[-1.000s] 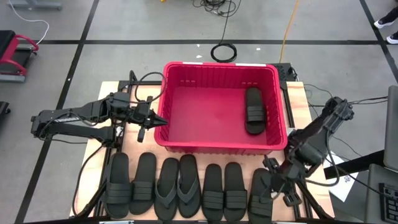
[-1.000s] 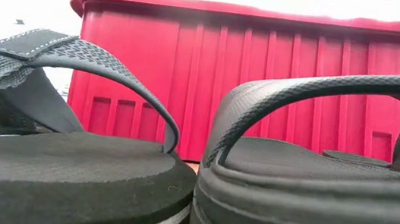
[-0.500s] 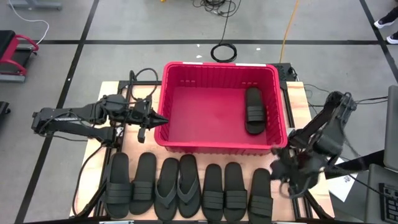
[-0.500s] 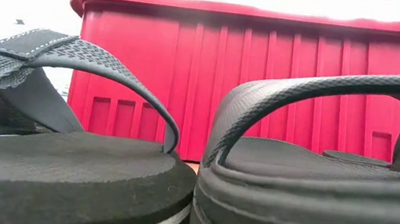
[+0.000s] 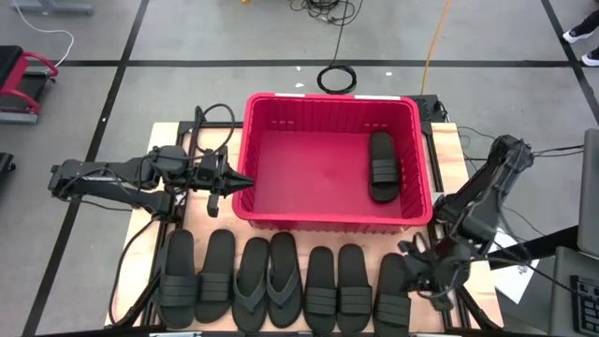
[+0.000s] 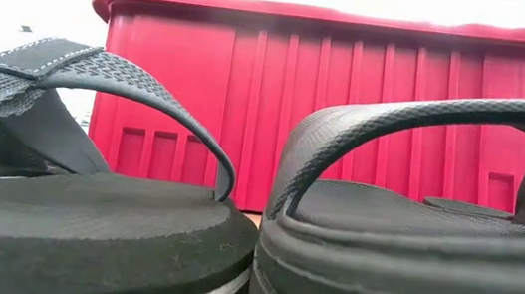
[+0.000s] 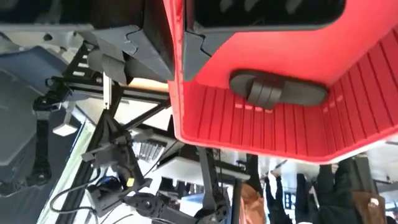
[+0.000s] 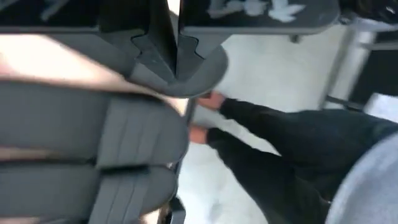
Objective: Pick and place slides into bin
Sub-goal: Put the slide into the bin
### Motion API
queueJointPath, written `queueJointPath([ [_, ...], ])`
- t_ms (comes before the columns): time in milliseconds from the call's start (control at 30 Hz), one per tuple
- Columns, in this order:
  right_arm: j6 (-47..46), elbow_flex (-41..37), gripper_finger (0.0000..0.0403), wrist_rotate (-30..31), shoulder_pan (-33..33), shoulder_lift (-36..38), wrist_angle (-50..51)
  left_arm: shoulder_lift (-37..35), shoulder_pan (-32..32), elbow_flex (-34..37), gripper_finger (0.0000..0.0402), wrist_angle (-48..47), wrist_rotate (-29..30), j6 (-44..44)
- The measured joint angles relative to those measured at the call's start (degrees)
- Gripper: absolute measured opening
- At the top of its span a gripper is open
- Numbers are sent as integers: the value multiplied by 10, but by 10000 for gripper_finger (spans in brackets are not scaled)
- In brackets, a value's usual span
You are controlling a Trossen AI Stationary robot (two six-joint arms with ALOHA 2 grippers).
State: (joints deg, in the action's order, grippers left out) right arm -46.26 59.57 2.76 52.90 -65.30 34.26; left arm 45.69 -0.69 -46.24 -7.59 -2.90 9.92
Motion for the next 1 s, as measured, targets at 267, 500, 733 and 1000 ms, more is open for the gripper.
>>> queueJointPath([
  [267, -156, -108, 28, -47, -17, 0, -105, 0, 0, 0, 26, -61, -33, 7],
  [500, -216, -159, 163, -75, -30, 0, -173, 0, 0, 0, 26, -101, -43, 8],
  [733, -251, -213, 272, -126, -31, -5, -239, 0, 0, 0, 26, -103, -46, 7],
  [1000, -262, -270, 283, -148, -30, -5, -286, 0, 0, 0, 26, -101, -45, 8],
])
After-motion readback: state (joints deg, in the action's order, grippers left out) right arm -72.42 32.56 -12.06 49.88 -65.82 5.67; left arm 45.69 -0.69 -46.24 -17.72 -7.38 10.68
